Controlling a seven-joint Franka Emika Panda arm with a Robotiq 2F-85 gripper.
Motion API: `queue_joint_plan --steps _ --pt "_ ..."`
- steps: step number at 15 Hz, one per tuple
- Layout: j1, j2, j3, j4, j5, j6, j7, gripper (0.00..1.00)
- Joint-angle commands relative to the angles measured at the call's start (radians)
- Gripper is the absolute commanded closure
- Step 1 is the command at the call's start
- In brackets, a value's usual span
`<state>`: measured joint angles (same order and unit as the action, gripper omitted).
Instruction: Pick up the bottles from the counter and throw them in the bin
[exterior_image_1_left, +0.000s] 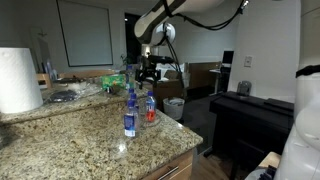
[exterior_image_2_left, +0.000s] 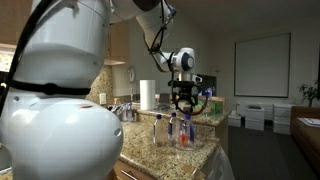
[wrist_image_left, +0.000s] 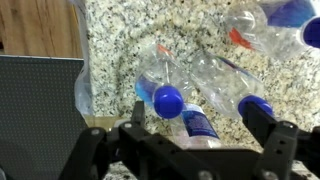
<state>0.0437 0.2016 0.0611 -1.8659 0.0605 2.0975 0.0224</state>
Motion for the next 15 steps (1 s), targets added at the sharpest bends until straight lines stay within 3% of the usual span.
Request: queue_joint_plan --steps 1,8,9,10,15 --pt "0.003 0.007 -0.016 -0.009 -0.058 -0.014 -0.010 0.00" --pt "0.000 0.055 -0.018 -0.020 -0.051 0.014 -0.005 0.00" --pt "0.001 0.059 -0.019 -0.020 -0.051 0.032 -0.001 0.08" --pt "0.001 0.063 -0.020 -0.020 -0.050 0.046 0.002 0.26" --pt "0.004 0.063 -0.022 -0.024 -0.057 0.101 0.002 0.59"
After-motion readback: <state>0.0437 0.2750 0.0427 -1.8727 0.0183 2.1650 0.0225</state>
